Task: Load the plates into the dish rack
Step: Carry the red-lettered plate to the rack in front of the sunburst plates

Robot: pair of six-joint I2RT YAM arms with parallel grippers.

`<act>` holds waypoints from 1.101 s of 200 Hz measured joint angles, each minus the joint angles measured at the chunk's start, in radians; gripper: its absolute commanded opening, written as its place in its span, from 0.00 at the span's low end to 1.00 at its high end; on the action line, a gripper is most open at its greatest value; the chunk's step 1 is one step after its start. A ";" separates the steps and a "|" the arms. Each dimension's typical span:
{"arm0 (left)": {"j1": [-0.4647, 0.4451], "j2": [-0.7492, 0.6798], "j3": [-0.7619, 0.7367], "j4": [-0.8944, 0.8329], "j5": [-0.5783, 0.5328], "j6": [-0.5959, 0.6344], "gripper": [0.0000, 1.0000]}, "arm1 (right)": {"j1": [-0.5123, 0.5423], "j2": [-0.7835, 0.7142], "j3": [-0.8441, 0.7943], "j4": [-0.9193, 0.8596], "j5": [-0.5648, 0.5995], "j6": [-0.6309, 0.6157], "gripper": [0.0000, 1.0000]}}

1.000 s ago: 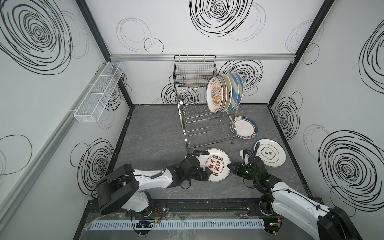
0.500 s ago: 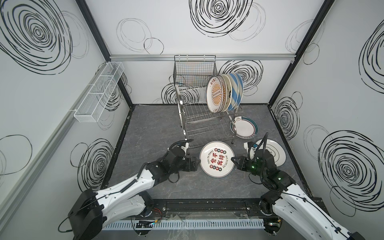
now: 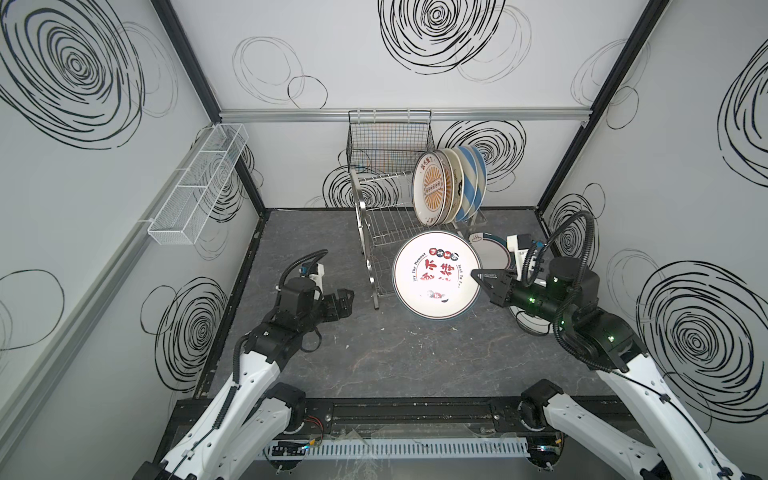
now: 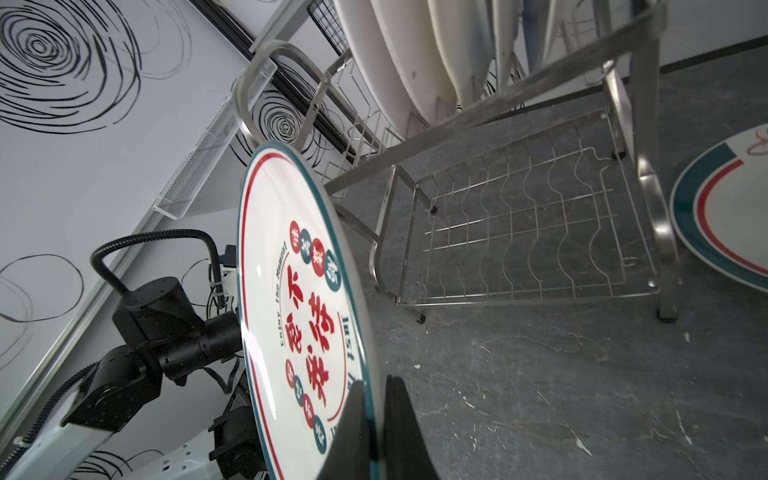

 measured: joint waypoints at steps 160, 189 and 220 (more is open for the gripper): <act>0.035 0.019 -0.048 0.101 0.194 0.023 0.96 | 0.444 0.793 1.002 -0.089 1.058 -0.333 0.00; 0.035 0.019 -0.050 0.105 0.204 0.023 0.96 | 0.530 0.854 1.008 -0.018 1.270 -0.434 0.00; 0.035 0.019 -0.054 0.106 0.212 0.023 0.96 | 0.541 0.900 1.008 0.053 1.426 -0.526 0.00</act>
